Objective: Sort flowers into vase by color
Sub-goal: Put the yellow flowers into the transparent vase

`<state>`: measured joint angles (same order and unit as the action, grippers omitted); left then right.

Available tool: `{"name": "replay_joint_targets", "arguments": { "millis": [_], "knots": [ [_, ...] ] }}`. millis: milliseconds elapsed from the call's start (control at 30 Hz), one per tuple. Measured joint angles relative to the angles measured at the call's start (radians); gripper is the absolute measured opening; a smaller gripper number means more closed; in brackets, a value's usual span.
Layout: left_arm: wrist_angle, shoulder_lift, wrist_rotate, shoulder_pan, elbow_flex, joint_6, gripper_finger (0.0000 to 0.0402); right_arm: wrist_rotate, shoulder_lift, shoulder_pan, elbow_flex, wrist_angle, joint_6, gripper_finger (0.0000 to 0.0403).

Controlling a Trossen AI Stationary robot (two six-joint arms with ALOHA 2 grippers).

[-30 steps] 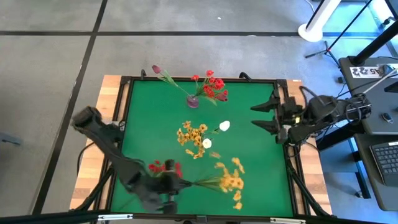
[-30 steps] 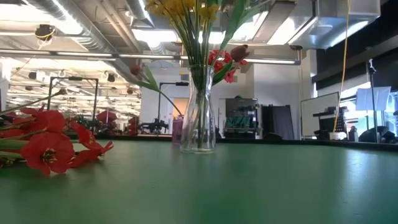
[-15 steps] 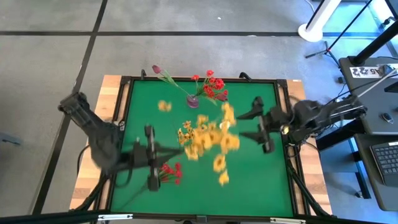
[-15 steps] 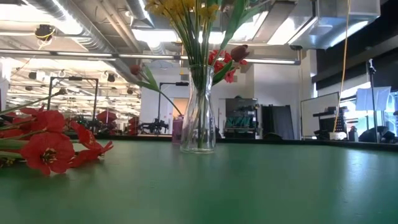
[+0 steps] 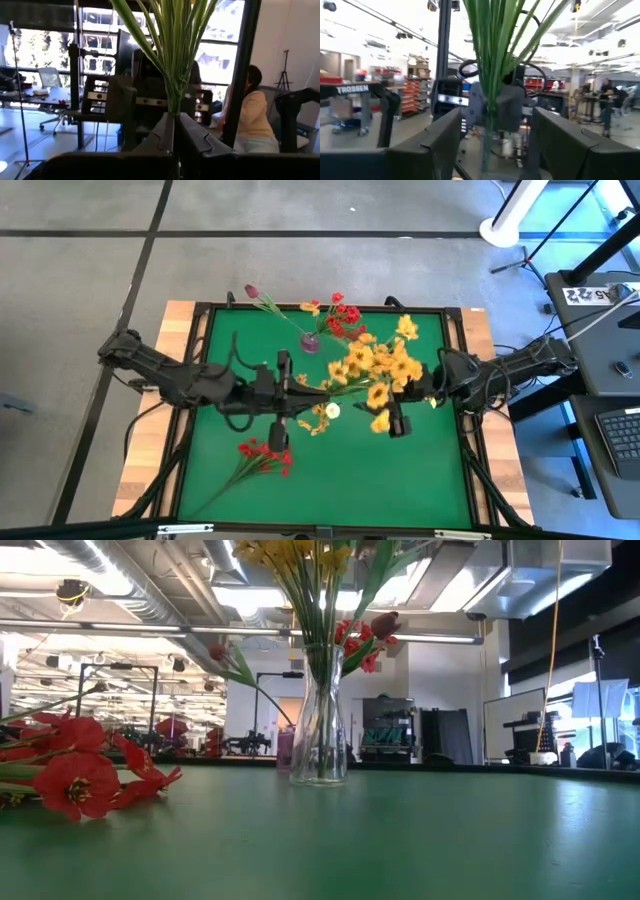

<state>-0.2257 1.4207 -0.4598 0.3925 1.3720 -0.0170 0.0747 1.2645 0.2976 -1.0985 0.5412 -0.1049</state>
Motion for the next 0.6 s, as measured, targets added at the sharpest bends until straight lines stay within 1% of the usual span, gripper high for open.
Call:
{"name": "replay_joint_targets", "arguments": {
  "millis": [167,333,433,500,600],
  "knots": [
    [-0.001,0.029,-0.002,-0.033,0.000,-0.004,0.0000,-0.085,0.006,-0.033,0.000,0.017,0.076,0.0243],
    [-0.009,0.049,-0.005,-0.059,0.000,-0.010,0.0000,-0.092,0.014,-0.030,-0.001,0.019,0.082,0.0243],
    [-0.009,0.063,0.000,-0.069,0.000,-0.029,0.0000,-0.072,0.017,-0.030,-0.001,0.022,0.083,0.0239],
    [0.002,0.067,0.008,-0.072,0.000,-0.035,0.0000,-0.053,0.017,-0.030,0.000,0.024,0.084,0.0225],
    [0.018,0.067,0.008,-0.072,0.000,-0.054,0.0000,-0.031,0.016,-0.030,0.000,0.028,0.084,0.0181]
  ]
}}
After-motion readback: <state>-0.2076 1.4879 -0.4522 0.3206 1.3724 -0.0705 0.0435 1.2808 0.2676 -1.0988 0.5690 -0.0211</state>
